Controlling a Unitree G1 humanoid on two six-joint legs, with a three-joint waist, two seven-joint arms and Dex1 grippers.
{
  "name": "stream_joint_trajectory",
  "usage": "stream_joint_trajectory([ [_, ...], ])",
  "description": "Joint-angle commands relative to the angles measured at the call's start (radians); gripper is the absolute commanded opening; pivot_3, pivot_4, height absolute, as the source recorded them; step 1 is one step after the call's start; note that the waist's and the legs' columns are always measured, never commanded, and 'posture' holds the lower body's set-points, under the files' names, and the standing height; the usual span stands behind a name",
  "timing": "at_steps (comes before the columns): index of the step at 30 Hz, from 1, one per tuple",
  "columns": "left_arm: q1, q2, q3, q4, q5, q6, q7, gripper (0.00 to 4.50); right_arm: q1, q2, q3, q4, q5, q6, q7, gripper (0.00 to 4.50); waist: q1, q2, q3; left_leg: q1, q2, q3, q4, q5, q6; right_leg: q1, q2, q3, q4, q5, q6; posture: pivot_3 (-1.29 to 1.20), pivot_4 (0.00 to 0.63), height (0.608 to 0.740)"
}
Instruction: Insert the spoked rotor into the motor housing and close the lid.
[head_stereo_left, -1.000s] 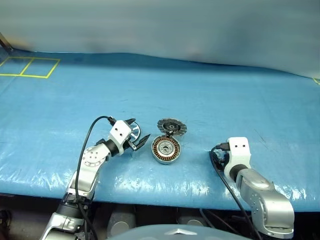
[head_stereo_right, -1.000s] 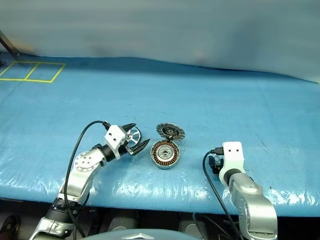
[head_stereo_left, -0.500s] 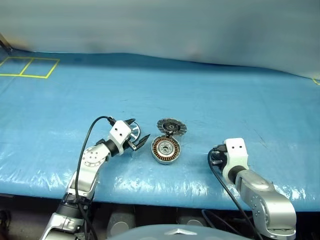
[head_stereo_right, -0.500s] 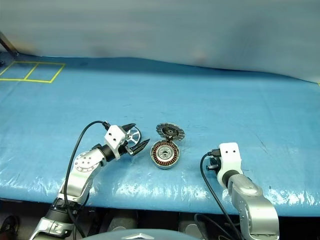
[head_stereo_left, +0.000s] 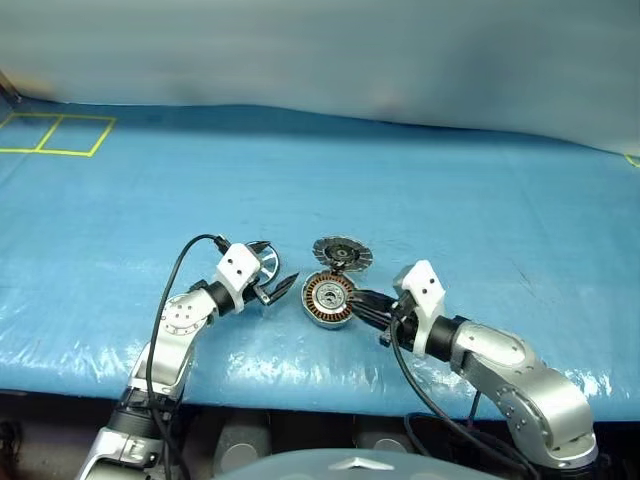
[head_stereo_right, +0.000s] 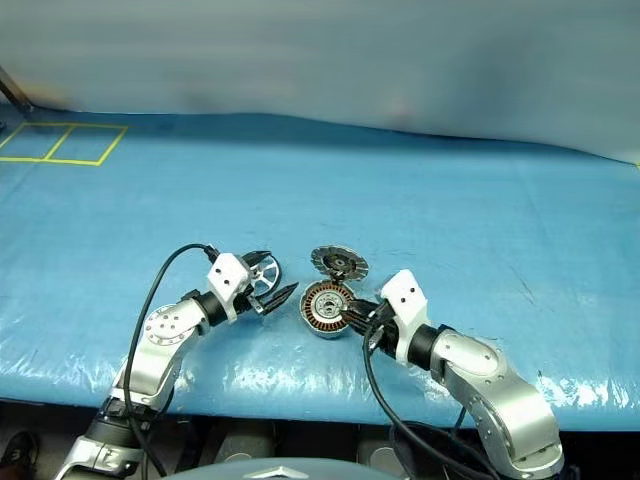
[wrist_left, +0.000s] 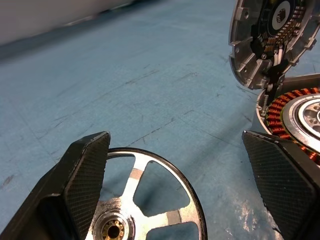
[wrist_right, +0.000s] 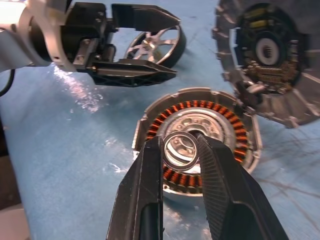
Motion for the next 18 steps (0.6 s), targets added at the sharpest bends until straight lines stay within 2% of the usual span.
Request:
stream_joint_trajectory([
  [1,-0.003,0.003,0.011,-0.037,-0.007,-0.008,0.002,4.5,-0.062,0.021,0.069,0.066,-0.021,-0.062,0.0,0.66,0.001,0.0,0.0,0.0,0.0,0.0,0.0,0.0,0.0,0.0,0.0,0.0,0.0,0.0,0.0,0.0,0.15,0.74],
  [5,-0.001,0.002,0.011,-0.046,0.0,-0.004,0.01,4.5,-0.117,0.021,0.127,0.158,-0.085,-0.117,-0.023,0.66,0.004,0.0,0.0,0.0,0.0,0.0,0.001,0.0,0.0,0.0,0.0,0.0,0.0,0.0,0.0,0.0,0.15,0.74],
  [18,0.009,0.006,0.008,-0.06,0.005,0.008,0.024,4.5,-0.129,-0.009,0.154,0.201,-0.139,-0.162,-0.024,0.66,0.002,0.0,0.0,0.0,0.0,0.0,0.001,0.0,0.0,0.001,0.0,0.0,0.0,0.0,0.0,0.0,0.15,0.74],
])
